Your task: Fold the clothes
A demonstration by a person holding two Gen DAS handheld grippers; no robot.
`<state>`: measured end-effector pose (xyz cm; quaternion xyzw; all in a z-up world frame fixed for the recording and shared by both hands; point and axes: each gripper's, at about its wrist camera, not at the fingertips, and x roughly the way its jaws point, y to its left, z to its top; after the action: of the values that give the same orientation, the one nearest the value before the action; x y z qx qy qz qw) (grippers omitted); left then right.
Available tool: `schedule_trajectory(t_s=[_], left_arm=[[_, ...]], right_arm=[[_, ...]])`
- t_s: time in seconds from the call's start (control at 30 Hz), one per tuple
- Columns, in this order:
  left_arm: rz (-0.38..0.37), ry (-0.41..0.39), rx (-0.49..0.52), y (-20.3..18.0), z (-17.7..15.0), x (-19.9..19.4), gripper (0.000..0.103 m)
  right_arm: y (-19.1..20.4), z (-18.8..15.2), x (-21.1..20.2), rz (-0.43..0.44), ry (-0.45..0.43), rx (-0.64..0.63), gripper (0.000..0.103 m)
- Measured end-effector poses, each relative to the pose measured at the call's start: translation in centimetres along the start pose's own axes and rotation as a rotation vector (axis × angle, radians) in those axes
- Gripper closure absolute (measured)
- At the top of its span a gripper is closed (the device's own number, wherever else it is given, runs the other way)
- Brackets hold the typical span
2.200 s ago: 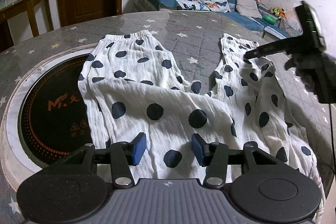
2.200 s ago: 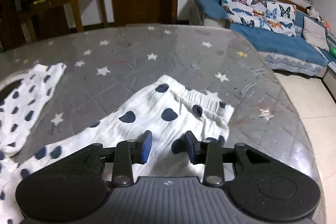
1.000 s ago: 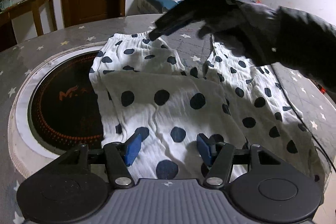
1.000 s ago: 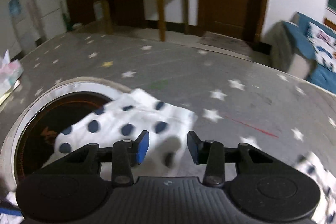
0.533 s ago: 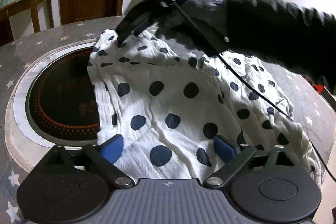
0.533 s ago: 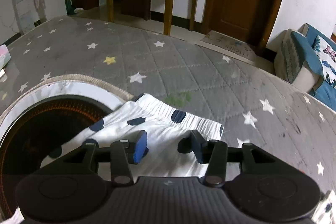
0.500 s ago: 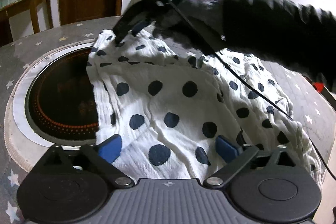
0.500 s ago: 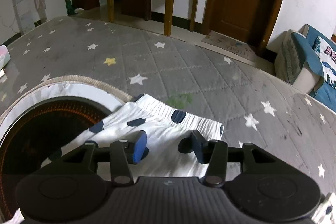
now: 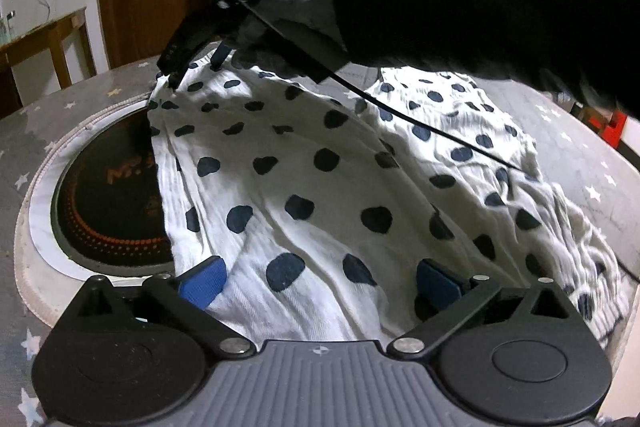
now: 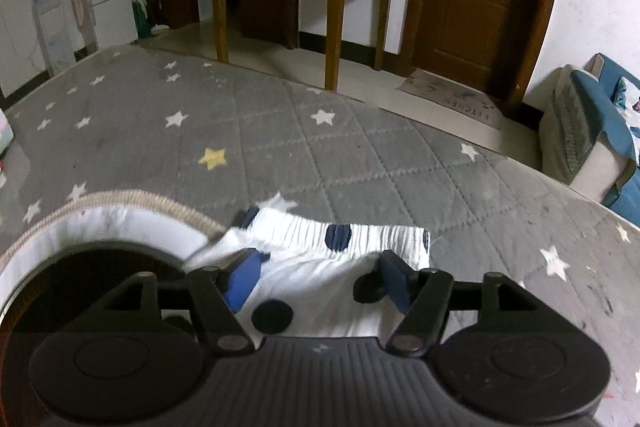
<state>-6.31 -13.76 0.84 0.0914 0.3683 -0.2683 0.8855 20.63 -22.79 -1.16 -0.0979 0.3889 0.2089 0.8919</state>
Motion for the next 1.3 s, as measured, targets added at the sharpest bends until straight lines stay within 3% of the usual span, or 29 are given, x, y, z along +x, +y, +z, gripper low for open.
schedule_trajectory(t_s=[0.13,0.37,0.6,0.8,1.1,1.3], left_arm=[[0.013,-0.004,0.019,-0.4,-0.3,0.0,0.0],[0.05,-0.016,0.011,0.4,0.2,-0.4,0.0],[0.096,-0.048,0.004,1.2,0.8,-1.2,0.0],[0.116,-0.066,-0.022,1.6,1.5,-1.2,0.0],[0.147,-0.03,0.021,0.4,0.6,-0.2,0.0],[0.176,-0.022,0.026,0.7,0.0,-0.3,0.0]], right_arm=[[-0.4,0.4,-0.8,0.007,0.002,0.009,0.034],[-2.6,-1.7,-7.8,-0.027,-0.006,0.012,0.031],[-4.2,-9.2,-16.9,-0.038,0.012,0.04,0.028],[-3.2,-17.2,-22.5,-0.02,0.038,0.083,0.028],[-1.1,-25.5,-25.0,-0.034,0.028,0.062,0.025],[-1.0,-28.6,-27.5,-0.068,-0.01,0.085,0.024]])
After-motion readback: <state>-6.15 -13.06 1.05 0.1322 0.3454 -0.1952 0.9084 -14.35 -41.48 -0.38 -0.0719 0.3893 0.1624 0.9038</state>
